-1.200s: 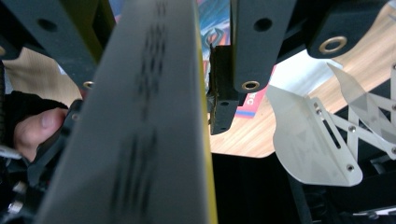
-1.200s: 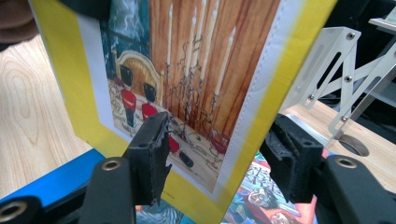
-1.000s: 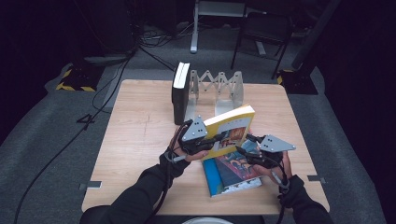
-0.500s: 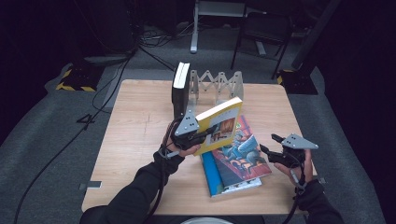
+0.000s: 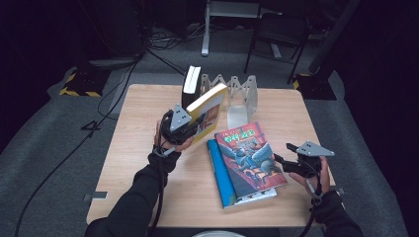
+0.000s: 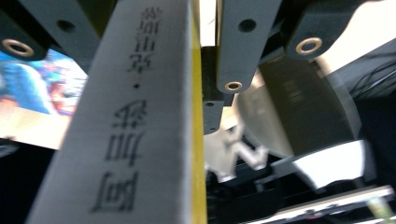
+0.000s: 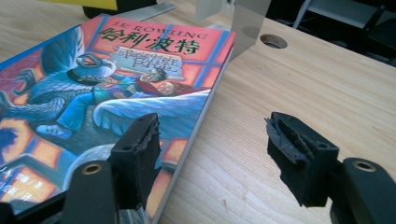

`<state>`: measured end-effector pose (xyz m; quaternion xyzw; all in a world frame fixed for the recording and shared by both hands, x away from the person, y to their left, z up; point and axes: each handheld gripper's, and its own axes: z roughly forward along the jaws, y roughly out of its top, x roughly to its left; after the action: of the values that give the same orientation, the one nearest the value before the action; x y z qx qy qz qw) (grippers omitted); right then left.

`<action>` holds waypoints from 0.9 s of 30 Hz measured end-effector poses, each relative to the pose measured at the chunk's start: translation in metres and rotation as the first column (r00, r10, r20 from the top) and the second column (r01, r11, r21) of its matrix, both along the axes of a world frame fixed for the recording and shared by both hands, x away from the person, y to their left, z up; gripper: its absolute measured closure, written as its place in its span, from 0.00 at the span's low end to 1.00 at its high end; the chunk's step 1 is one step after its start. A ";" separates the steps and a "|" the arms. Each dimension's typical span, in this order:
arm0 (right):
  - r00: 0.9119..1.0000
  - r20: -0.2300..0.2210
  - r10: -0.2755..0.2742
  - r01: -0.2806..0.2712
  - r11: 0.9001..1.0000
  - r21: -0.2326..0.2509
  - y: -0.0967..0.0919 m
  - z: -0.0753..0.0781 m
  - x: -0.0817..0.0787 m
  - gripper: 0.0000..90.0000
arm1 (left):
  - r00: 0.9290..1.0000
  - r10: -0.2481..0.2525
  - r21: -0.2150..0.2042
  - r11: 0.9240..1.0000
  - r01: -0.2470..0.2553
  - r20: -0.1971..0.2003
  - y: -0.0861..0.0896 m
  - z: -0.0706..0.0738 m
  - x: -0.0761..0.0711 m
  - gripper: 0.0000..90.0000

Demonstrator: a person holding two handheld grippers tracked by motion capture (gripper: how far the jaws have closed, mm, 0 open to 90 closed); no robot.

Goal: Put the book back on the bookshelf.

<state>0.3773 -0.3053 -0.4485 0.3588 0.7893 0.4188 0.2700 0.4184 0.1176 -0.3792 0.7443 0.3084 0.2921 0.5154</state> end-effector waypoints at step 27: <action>0.999 -0.036 0.016 -0.016 1.000 0.005 0.005 -0.006 0.003 0.39 | 0.918 0.394 -0.028 0.918 -0.395 -0.046 -0.035 -0.033 0.035 0.83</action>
<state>0.3799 -0.3003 -0.4550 0.3604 0.7959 0.4164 0.2515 0.4536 0.0822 -0.4124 0.6630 0.4673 0.3695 0.4534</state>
